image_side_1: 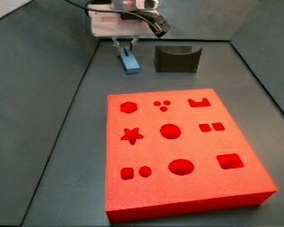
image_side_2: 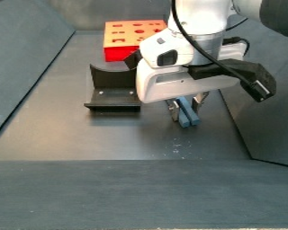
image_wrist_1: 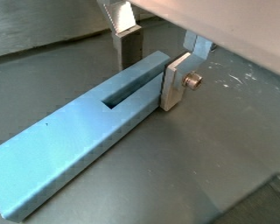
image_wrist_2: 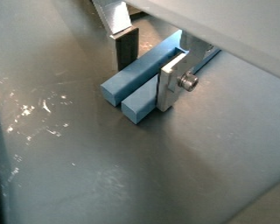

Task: Pick up the double-square object. Move up. Place the double-square object on the fixture. Regrasp the double-square object. Move to above the board. Insert the double-square object.
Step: Move up, then place the double-square object on the fixture.

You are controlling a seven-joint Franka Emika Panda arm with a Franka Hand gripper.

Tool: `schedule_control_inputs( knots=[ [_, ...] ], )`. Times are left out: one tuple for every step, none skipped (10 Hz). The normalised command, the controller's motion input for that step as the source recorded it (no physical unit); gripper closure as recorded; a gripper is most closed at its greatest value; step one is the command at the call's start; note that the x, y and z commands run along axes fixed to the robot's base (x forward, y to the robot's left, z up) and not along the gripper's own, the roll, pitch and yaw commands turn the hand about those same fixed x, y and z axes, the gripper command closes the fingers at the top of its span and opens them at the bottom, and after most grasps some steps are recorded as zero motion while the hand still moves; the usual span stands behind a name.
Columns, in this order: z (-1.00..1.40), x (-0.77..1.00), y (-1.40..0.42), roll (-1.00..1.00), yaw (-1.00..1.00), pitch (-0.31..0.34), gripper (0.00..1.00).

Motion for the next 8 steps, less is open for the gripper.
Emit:
schedule_control_inputs(
  knots=[
    [0.83,0.00,0.00,0.00,0.00,0.000,1.00],
    [0.83,0.01,-0.01,0.00,-0.02,0.000,1.00],
    [0.73,-0.02,-0.01,0.01,-0.02,0.021,1.00],
    [0.61,-0.03,0.00,0.02,-0.03,0.032,1.00],
    [0.43,-0.02,0.00,0.05,-0.03,0.044,1.00],
    [0.28,-0.02,0.00,0.06,-0.03,0.053,1.00],
    [1.00,0.00,0.00,0.00,0.00,0.000,1.00],
    [1.00,0.00,0.00,0.01,0.00,0.003,1.00]
  ],
)
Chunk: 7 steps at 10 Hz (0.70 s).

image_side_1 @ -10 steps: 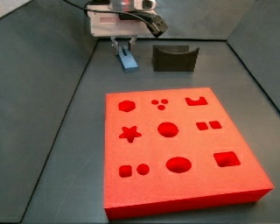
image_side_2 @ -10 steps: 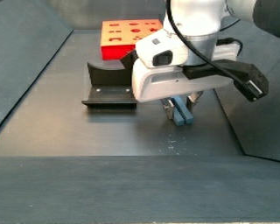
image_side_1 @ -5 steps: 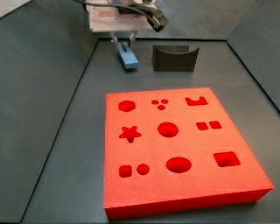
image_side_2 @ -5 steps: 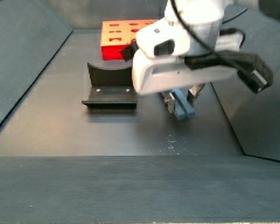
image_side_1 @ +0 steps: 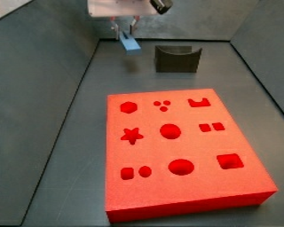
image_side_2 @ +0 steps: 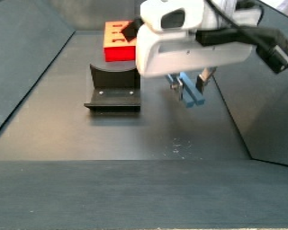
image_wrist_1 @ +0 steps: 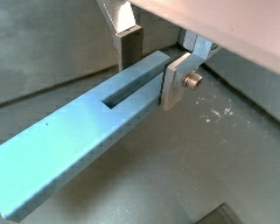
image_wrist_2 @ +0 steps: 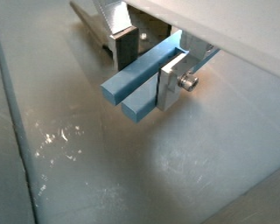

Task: Pick up the double-square object. Move up. Place the double-square object on the fixture. Regrasp the double-square object. Move to above the board. Insert the double-square object.
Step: Place the double-square object on the fixture.

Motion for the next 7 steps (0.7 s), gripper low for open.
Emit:
schedule_control_inputs(
  knots=[
    [1.00,-0.01,0.00,0.02,-0.01,0.024,1.00],
    [1.00,-0.01,0.00,0.04,-0.01,0.034,1.00],
    [1.00,-0.02,0.00,0.06,-0.02,0.042,1.00],
    [1.00,-0.02,0.00,0.07,-0.01,0.049,1.00],
    [1.00,-0.02,0.00,0.09,0.00,0.053,1.00],
    [1.00,-0.03,0.00,0.09,0.01,0.060,1.00],
    [0.85,-0.02,0.00,0.11,0.02,0.072,1.00]
  ],
)
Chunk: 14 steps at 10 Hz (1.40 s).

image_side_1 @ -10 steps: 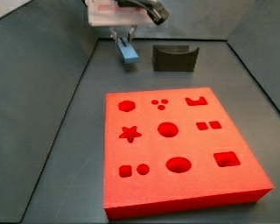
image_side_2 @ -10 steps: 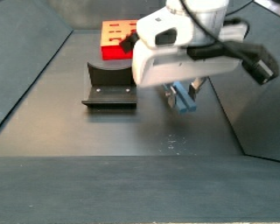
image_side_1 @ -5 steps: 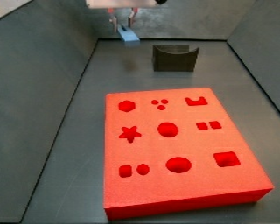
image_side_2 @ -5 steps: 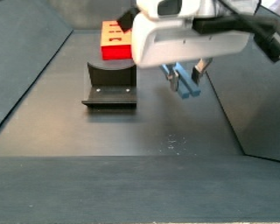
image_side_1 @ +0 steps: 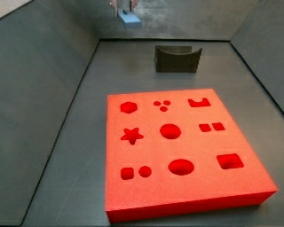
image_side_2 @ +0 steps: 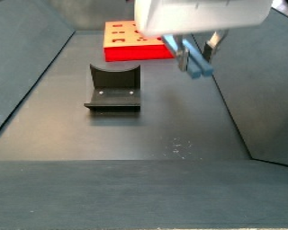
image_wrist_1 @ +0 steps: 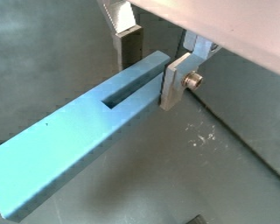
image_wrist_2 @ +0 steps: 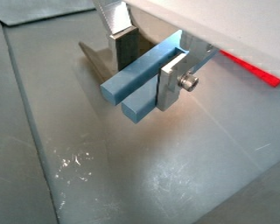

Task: Pick up the double-square object. Move up. Place the double-square object on the fixture. Regrasp the double-square object. Move to above the board. Insert the double-square object.
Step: Place the double-square object on the fixture.

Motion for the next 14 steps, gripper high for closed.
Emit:
schedule_control_inputs(
  knots=[
    [0.75,-0.02,0.00,0.11,0.02,0.074,1.00],
    [0.56,-0.01,0.00,0.10,0.02,0.085,1.00],
    [0.41,0.00,0.00,0.09,0.03,0.088,1.00],
    [0.26,0.00,0.00,0.08,0.03,0.095,1.00],
    [-0.06,1.00,-0.78,-0.21,-1.00,0.025,1.00],
    [-0.10,1.00,-0.77,-0.22,-1.00,0.029,1.00],
    [-0.09,1.00,-0.69,-0.24,-0.83,0.016,1.00],
    [-0.08,1.00,-0.57,-0.25,-0.51,0.002,1.00],
    [-0.07,1.00,-0.52,-0.23,-0.34,0.010,1.00],
    [-0.06,1.00,-0.44,-0.17,-0.19,0.017,1.00],
    [-0.06,1.00,-0.38,-0.16,-0.12,0.023,1.00],
    [-0.06,1.00,-0.34,-0.15,-0.09,0.028,1.00],
    [-0.05,1.00,-0.28,-0.13,-0.05,0.041,1.00],
    [-0.04,1.00,-0.25,-0.12,-0.03,0.051,1.00]
  ],
)
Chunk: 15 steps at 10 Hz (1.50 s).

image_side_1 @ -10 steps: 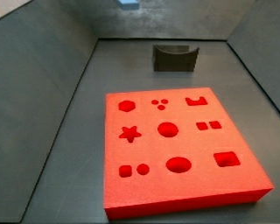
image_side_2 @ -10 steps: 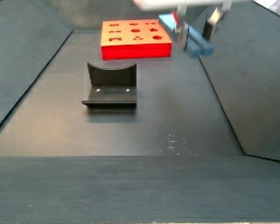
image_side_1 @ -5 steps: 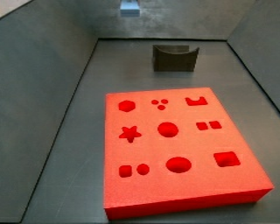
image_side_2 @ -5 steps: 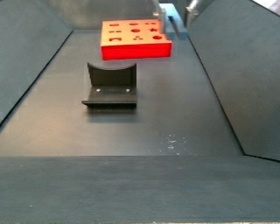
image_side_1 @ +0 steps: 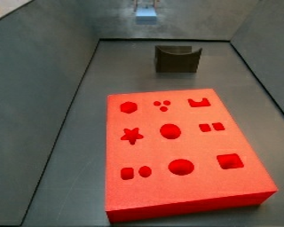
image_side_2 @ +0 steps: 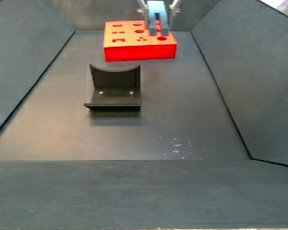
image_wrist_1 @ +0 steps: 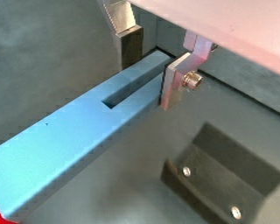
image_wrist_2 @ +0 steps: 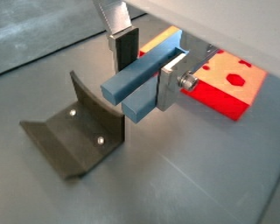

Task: Pick up the double-square object. Move up. Place the double-square object on the fixture. Regrasp the double-square object. Move to above the board. Insert the double-square object.
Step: Place the double-square object on the fixture.

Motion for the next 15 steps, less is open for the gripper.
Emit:
schedule_control_inputs(
  knots=[
    [-0.04,1.00,-0.20,-0.10,-0.01,0.067,1.00],
    [-0.03,1.00,-0.17,-0.10,0.00,0.074,1.00],
    [-0.02,1.00,-0.12,-0.09,0.02,0.095,1.00],
    [-0.02,0.98,-0.09,-0.09,0.02,0.103,1.00],
    [-0.01,0.85,-0.05,-0.08,0.02,0.118,1.00],
    [0.17,0.77,1.00,-1.00,0.07,0.078,1.00],
    [0.16,0.69,1.00,-1.00,0.04,0.092,1.00],
    [0.13,0.69,1.00,-1.00,0.03,0.104,1.00],
    [0.06,0.64,0.88,-1.00,0.01,0.120,1.00],
    [0.03,0.56,0.64,-1.00,-0.01,0.149,1.00],
    [0.01,0.48,0.42,-1.00,-0.04,0.180,1.00],
    [0.00,0.45,0.32,-0.90,-0.05,0.178,1.00],
    [-0.01,0.38,0.12,-0.70,-0.08,0.156,1.00],
    [-0.01,0.33,0.06,-0.51,-0.09,0.134,1.00],
    [-0.01,0.23,0.06,-0.30,-0.10,0.111,1.00]
  ],
)
